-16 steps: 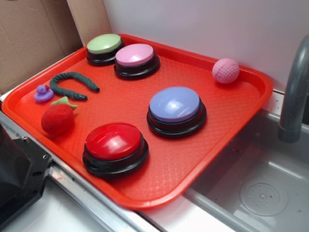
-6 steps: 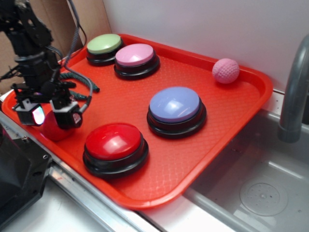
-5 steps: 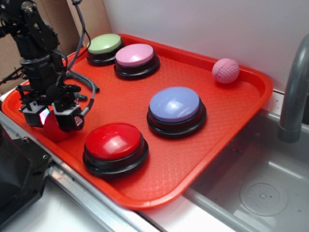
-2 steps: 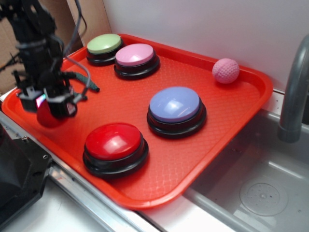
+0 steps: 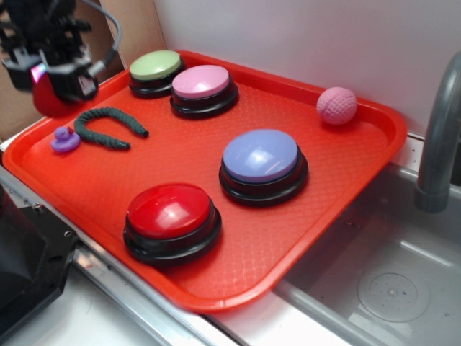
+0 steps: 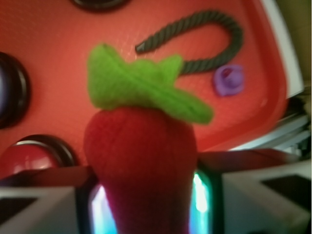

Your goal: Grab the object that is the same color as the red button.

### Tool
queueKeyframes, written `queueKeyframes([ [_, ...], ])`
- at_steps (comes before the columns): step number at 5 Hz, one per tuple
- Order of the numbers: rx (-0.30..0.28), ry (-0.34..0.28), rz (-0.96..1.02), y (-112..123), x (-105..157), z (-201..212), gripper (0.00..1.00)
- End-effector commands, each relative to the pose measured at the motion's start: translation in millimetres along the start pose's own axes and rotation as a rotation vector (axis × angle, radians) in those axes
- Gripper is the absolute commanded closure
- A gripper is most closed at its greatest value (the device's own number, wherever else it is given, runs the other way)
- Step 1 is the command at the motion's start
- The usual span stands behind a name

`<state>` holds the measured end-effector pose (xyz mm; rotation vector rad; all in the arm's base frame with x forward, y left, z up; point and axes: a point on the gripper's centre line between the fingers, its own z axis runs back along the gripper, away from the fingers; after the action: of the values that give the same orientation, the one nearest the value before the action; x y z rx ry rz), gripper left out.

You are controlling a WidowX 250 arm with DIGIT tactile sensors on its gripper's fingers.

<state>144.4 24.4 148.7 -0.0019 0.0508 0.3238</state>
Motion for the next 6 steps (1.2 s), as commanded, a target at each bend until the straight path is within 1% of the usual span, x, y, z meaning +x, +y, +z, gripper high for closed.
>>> queueKeyframes([
  [1,-0.004,-0.093,-0.059,5,14,42,1.00],
  [2,-0.002,-0.095,-0.082,0,23,49,1.00],
  [3,0.030,-0.099,-0.120,-9,37,51,1.00],
  [4,-0.020,-0.108,-0.195,-16,46,45,1.00],
  [5,-0.028,-0.112,-0.218,-21,46,46,1.00],
  [6,-0.030,-0.131,-0.217,-23,37,53,1.00],
])
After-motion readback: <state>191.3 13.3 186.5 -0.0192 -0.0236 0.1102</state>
